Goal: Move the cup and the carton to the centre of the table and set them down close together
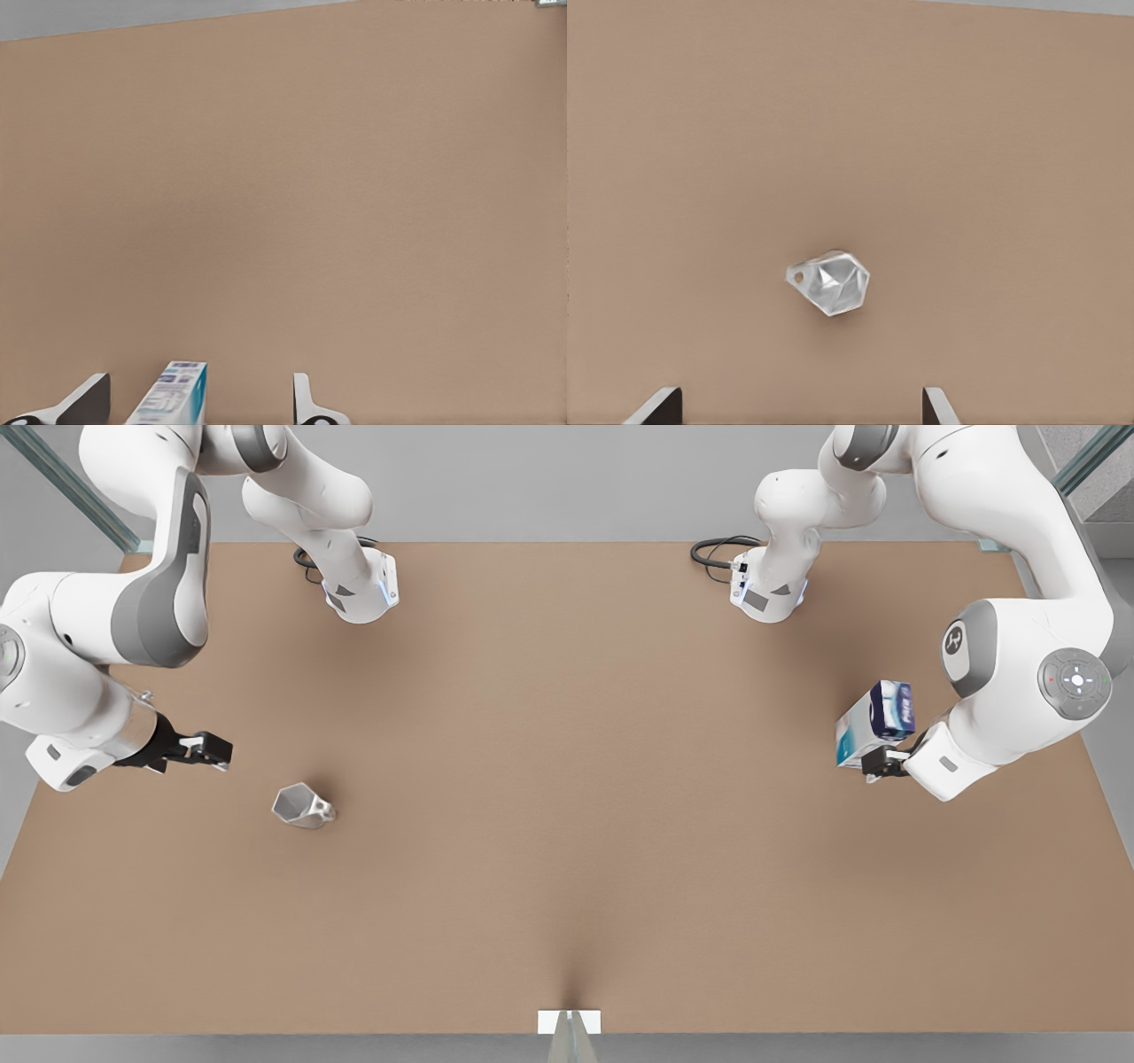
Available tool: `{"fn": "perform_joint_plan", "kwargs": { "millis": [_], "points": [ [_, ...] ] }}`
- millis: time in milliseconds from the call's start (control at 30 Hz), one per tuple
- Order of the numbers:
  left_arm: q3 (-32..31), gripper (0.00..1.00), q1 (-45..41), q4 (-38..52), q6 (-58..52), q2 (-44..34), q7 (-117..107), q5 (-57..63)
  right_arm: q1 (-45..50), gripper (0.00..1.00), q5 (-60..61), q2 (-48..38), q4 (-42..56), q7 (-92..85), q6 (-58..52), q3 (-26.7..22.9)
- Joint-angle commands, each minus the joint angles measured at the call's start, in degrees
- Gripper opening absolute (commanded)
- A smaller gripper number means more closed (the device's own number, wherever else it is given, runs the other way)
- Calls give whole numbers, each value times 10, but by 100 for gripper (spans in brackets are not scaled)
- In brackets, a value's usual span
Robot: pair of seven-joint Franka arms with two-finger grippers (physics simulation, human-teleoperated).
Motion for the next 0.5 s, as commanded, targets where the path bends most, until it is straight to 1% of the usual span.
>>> {"fn": "perform_joint_plan", "kwargs": {
  "millis": [0, 67, 133, 200, 267, 367, 467],
  "points": [
    [0, 100, 0, 0, 0, 0, 0, 0, 0, 100, 0, -1, 0, 0, 1, 1],
    [0, 100, 0, 0, 0, 0, 0, 0, -1, 100, -5, 1, -7, 0, 2, 1],
    [0, 100, 0, 0, 0, 1, 0, 1, -2, 100, -7, -5, -39, -1, 5, 2],
    [0, 100, 0, 0, 0, 1, 0, 1, -8, 100, -7, -26, -115, -6, 67, 3],
    [1, 100, 0, 0, 0, 3, -1, 2, -21, 100, -6, -31, -156, -7, 101, 3],
    [0, 100, 0, -1, 1, 6, -4, 3, -37, 100, 1, -32, -200, -29, 120, 2],
    [1, 100, 1, -3, 1, 9, -7, 2, -36, 100, -5, -25, -208, -51, 126, 2]
  ]
}}
